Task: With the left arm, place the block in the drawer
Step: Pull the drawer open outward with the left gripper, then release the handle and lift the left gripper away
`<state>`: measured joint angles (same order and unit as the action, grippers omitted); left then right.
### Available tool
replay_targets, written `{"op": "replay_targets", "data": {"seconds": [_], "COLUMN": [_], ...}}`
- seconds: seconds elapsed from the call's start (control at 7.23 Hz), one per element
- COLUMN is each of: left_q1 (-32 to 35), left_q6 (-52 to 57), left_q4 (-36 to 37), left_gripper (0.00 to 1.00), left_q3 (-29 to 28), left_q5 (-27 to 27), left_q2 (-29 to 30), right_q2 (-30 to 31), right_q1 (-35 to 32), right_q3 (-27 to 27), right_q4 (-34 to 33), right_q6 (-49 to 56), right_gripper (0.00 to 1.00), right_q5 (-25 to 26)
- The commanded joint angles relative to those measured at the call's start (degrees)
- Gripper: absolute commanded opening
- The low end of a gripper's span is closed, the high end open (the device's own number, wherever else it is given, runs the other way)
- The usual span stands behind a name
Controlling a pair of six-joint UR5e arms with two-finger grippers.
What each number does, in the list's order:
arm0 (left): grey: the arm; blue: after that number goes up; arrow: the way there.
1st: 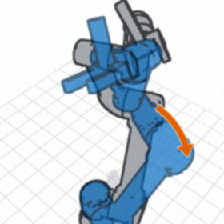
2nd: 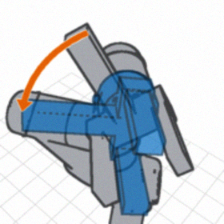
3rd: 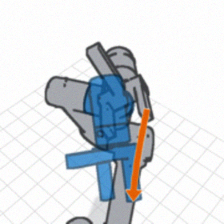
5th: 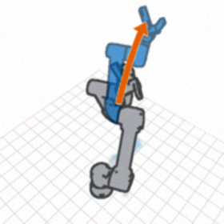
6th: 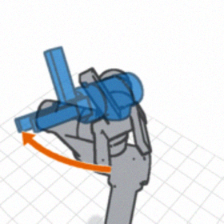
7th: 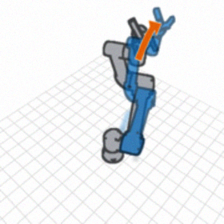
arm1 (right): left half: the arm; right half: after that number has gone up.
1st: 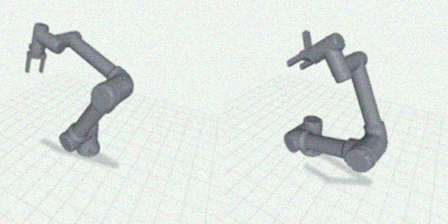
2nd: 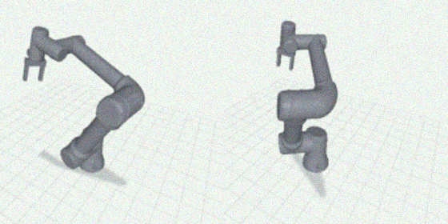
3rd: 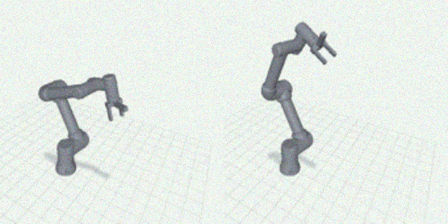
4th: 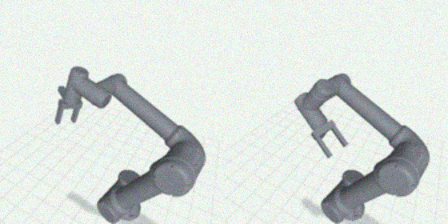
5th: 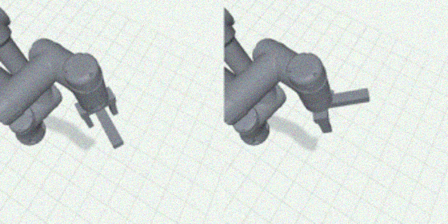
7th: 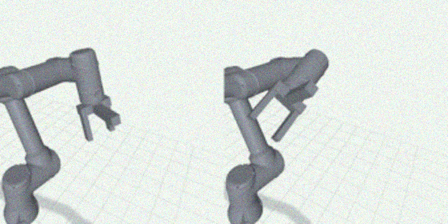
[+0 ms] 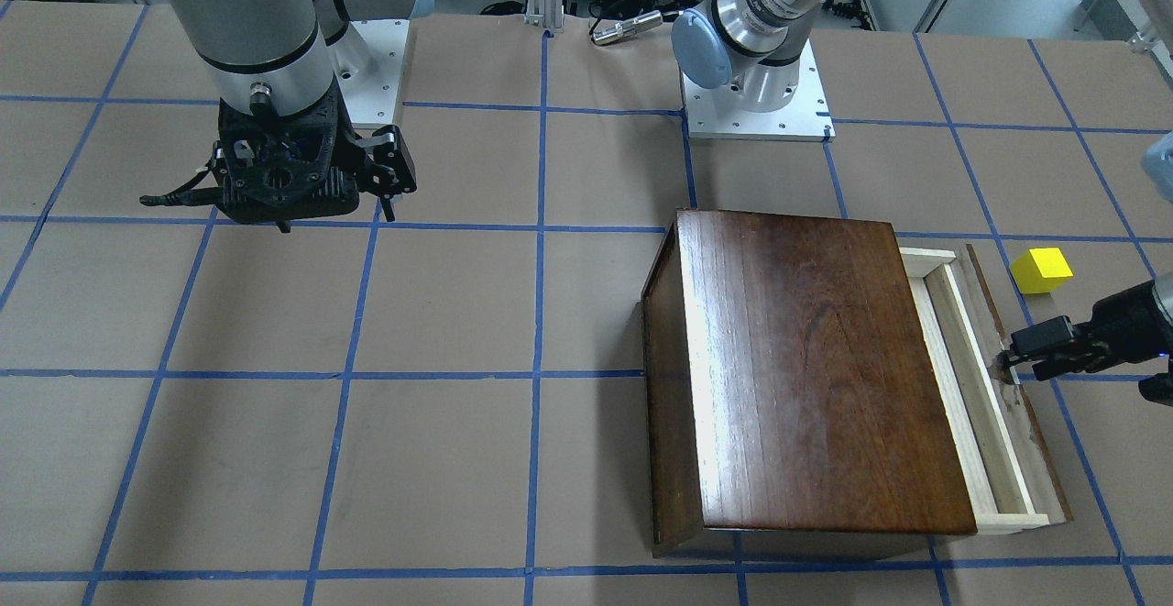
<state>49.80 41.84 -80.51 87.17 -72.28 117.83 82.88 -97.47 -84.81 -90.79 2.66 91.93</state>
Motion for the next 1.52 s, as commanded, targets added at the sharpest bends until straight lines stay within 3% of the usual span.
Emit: {"op": "replay_targets", "data": {"seconds": [0.0,0.97,1.11,1.38], "left_q1": [-0.4,-1.7,-1.6,-1.5], "left_q6": [0.4,0.2,0.3,0.3], "left_q4": [0.0,-2.4,-3.9,-14.6], "left_gripper": [1.0,1.0,1.0,1.0], "left_q3": [-0.1,-2.2,-2.4,-3.1], "left_q5": [-0.1,-0.1,-1.6,-2.7], "left_q2": [-0.2,-5.0,-7.6,-16.6], "right_q2": [0.0,0.0,0.0,0.0], "right_q1": [0.0,0.0,0.0,0.0], "right_q3": [0.0,0.0,0.0,0.0], "right_q4": [0.0,0.0,0.0,0.0], "right_q6": [0.0,0.1,0.0,0.1], "right_gripper": [1.0,1.0,1.0,1.0], "right_q5": [0.0,0.0,0.0,0.0]}}
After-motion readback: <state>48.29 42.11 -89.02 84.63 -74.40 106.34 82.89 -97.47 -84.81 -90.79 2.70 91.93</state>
